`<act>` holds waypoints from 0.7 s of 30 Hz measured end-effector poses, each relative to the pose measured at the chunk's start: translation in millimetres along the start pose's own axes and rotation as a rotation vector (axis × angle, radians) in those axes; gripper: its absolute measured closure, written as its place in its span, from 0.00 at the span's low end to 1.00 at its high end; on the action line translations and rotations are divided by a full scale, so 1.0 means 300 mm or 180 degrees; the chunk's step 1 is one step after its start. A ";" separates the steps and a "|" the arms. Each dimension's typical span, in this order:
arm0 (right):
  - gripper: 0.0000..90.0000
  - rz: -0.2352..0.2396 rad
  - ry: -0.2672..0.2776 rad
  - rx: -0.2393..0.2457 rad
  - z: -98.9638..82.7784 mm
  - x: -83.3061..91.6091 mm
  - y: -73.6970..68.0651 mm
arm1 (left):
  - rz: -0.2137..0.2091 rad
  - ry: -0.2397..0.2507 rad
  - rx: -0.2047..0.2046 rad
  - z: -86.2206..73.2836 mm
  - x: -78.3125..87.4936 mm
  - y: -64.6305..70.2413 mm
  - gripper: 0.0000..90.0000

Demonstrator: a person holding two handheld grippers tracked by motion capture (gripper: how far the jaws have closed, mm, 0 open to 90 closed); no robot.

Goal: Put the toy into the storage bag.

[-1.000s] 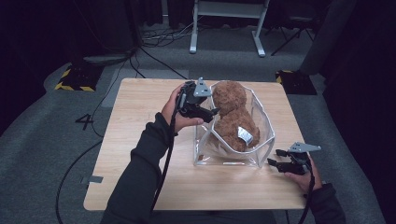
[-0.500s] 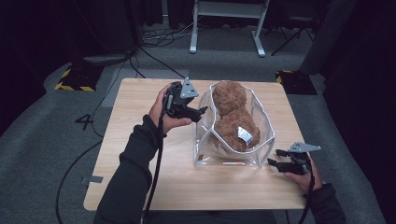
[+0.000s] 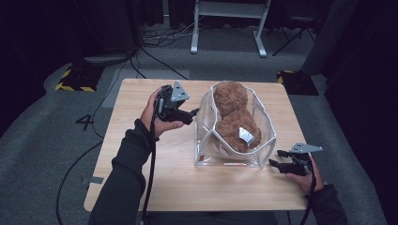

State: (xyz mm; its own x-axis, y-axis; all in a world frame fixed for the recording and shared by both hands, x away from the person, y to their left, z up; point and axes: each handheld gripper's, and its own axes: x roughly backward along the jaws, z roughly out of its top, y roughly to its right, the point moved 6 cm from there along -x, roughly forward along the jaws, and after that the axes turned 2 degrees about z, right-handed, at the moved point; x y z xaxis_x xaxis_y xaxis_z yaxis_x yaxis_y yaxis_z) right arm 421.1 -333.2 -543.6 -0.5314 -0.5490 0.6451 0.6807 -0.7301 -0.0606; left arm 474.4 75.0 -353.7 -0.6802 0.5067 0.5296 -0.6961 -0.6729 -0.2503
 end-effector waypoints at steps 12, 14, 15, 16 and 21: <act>0.40 -0.0005 -0.0001 0.0013 0.000 0.000 0.000 | 0.0085 -0.0113 0.0045 -0.071 0.009 -0.016 0.20; 0.40 -0.0006 -0.0002 0.0015 0.000 -0.001 0.000 | 0.0098 -0.0137 0.0036 -0.083 0.009 -0.021 0.20; 0.40 -0.0007 -0.0003 0.0019 0.000 -0.001 0.000 | 0.0110 -0.0146 0.0040 -0.088 0.008 -0.021 0.20; 0.40 -0.0010 -0.0005 0.0025 0.000 -0.001 -0.001 | 0.0116 -0.0159 0.0043 -0.095 0.009 -0.023 0.20; 0.39 -0.0012 -0.0008 0.0031 0.000 -0.001 -0.002 | 0.0138 -0.0213 0.0065 -0.131 0.008 -0.030 0.20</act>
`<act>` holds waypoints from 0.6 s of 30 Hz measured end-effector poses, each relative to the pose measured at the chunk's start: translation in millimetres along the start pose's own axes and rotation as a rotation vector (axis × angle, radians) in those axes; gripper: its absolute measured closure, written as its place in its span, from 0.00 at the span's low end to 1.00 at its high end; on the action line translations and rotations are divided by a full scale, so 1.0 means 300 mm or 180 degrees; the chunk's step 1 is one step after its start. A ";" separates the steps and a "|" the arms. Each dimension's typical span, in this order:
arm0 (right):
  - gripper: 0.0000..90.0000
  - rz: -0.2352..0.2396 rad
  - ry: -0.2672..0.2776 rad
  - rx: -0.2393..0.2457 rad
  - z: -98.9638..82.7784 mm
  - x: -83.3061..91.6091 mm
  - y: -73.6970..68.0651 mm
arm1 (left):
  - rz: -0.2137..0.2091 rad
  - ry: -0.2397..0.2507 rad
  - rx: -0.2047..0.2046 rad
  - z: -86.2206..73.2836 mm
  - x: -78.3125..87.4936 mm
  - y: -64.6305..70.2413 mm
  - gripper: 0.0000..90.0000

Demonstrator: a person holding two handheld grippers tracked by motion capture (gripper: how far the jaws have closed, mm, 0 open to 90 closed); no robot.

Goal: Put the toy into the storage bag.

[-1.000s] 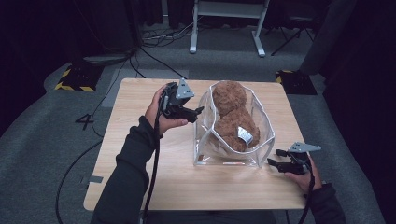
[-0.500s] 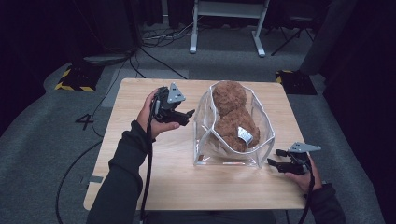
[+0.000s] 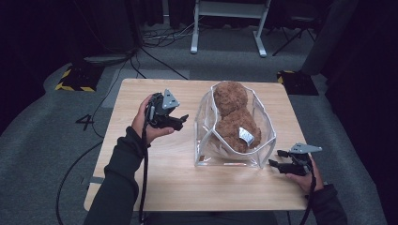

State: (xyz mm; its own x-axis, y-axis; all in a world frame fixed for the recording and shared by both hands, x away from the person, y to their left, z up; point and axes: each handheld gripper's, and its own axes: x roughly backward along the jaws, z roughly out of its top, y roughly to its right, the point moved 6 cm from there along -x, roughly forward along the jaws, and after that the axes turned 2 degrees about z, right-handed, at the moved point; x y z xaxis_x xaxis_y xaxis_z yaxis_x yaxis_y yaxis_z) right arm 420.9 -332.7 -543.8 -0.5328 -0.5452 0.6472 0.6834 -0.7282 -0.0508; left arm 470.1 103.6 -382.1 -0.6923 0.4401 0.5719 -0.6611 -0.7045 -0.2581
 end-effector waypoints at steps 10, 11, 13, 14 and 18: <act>0.39 -0.0005 0.0000 0.0014 0.000 -0.001 -0.001 | 0.0036 -0.0108 0.0072 -0.077 0.003 -0.021 0.20; 0.39 -0.0006 -0.0003 0.0014 0.000 -0.001 -0.001 | 0.0039 -0.0119 0.0082 -0.087 0.003 -0.023 0.20; 0.38 -0.0004 0.0000 0.0012 0.000 -0.001 -0.001 | 0.0036 -0.0138 0.0107 -0.106 0.002 -0.025 0.20; 0.38 -0.0002 0.0001 0.0018 0.000 -0.001 -0.001 | 0.0027 -0.0150 0.0114 -0.116 0.002 -0.026 0.20; 0.37 0.0001 -0.0005 0.0022 0.000 -0.001 -0.002 | 0.0030 -0.0220 0.0146 -0.156 -0.003 -0.026 0.20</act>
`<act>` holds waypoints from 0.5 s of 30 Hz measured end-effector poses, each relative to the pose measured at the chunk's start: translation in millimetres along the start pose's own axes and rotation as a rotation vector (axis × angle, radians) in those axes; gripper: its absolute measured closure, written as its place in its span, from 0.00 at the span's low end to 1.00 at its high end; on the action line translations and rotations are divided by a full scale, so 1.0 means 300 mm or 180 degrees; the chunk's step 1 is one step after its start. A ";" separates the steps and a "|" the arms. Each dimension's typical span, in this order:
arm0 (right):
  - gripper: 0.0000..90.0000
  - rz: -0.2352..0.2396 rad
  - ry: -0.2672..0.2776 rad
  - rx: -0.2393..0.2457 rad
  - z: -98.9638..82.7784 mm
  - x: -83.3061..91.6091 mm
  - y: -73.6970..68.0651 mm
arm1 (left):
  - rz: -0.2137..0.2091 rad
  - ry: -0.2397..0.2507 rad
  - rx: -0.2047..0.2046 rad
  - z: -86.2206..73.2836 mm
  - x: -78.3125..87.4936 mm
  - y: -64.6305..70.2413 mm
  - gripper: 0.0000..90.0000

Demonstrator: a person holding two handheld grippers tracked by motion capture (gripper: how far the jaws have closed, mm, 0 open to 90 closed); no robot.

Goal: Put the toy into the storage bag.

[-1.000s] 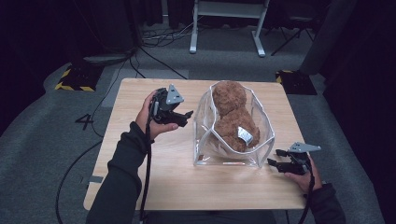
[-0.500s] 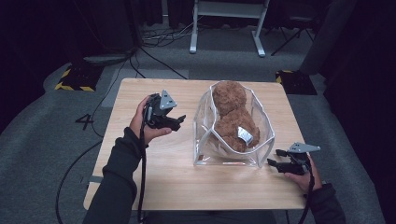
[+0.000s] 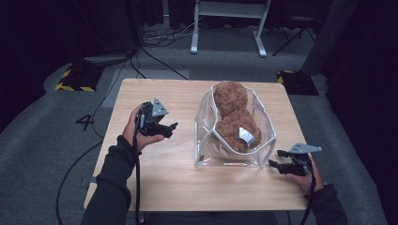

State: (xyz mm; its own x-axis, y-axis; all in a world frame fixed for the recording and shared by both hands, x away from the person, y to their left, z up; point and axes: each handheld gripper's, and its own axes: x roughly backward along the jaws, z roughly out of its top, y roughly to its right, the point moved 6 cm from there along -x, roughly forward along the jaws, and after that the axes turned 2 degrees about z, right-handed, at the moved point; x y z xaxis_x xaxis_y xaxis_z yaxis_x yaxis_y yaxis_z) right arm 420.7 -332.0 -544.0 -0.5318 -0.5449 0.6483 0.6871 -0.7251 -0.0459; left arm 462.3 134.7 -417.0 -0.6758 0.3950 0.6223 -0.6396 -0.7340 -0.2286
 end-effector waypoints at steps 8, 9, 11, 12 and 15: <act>0.35 0.0016 -0.0012 0.0010 0.000 -0.001 -0.003 | -0.0091 -0.0133 0.0023 -0.060 -0.014 0.010 0.21; 0.34 0.0023 -0.0017 0.0019 0.000 -0.001 -0.003 | -0.0091 -0.0156 0.0017 -0.068 -0.018 0.015 0.21; 0.31 0.0005 -0.0029 0.0015 -0.001 -0.002 -0.004 | -0.0108 -0.0177 0.0018 -0.083 -0.025 0.018 0.21; 0.30 -0.0009 -0.0039 0.0021 -0.001 -0.003 -0.003 | -0.0109 -0.0186 0.0028 -0.090 -0.028 0.019 0.20; 0.29 -0.0016 -0.0045 0.0028 -0.001 -0.003 -0.003 | -0.0112 -0.0209 0.0056 -0.107 -0.035 0.021 0.20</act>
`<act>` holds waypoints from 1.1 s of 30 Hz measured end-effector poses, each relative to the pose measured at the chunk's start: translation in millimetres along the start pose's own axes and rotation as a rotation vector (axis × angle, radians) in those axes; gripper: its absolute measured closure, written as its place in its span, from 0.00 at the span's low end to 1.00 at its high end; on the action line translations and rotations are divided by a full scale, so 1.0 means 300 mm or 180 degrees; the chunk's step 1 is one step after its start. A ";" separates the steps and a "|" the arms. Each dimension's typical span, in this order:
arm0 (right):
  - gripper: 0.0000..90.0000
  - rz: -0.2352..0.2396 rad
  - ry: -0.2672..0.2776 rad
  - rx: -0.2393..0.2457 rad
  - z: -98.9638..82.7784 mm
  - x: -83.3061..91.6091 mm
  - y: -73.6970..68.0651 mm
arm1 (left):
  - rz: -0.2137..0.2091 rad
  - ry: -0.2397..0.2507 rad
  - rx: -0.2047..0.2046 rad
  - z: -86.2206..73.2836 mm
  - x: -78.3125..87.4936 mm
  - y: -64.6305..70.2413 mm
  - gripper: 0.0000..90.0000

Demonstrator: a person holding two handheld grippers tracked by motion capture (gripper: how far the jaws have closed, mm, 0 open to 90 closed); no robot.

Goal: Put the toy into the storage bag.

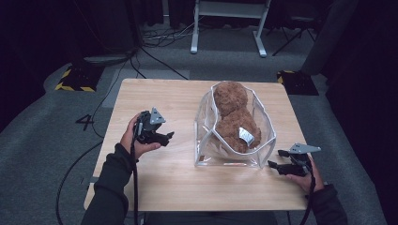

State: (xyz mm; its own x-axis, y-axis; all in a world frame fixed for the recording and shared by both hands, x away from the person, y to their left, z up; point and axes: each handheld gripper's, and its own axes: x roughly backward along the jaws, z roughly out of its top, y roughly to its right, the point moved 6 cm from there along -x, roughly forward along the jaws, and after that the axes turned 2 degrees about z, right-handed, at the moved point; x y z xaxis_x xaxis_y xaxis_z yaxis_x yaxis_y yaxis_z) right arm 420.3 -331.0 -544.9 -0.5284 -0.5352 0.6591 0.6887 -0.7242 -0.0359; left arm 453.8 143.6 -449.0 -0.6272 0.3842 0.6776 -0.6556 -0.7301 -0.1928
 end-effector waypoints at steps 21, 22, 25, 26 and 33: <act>0.27 -0.0016 -0.0017 0.0020 -0.001 -0.002 -0.002 | 0.0028 -0.0284 0.0052 -0.143 -0.033 0.006 0.20; 0.27 -0.0016 -0.0017 0.0019 -0.001 -0.002 -0.002 | 0.0036 -0.0297 0.0057 -0.153 -0.035 0.007 0.20; 0.27 -0.0021 -0.0016 0.0018 -0.001 -0.002 -0.002 | 0.0038 -0.0324 0.0074 -0.173 -0.034 0.005 0.20; 0.27 -0.0022 -0.0018 0.0017 -0.001 -0.002 -0.002 | 0.0043 -0.0335 0.0072 -0.180 -0.034 0.003 0.20; 0.27 -0.0034 -0.0018 0.0020 -0.001 -0.002 -0.002 | 0.0072 -0.0376 0.0136 -0.225 -0.023 -0.009 0.20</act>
State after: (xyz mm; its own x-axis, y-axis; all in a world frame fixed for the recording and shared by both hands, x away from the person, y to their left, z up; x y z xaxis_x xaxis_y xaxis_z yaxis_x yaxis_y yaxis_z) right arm 420.2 -330.3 -545.5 -0.5330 -0.5250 0.6636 0.6862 -0.7270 -0.0241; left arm 431.4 181.1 -500.9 -0.5861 0.2998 0.7527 -0.6216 -0.7623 -0.1804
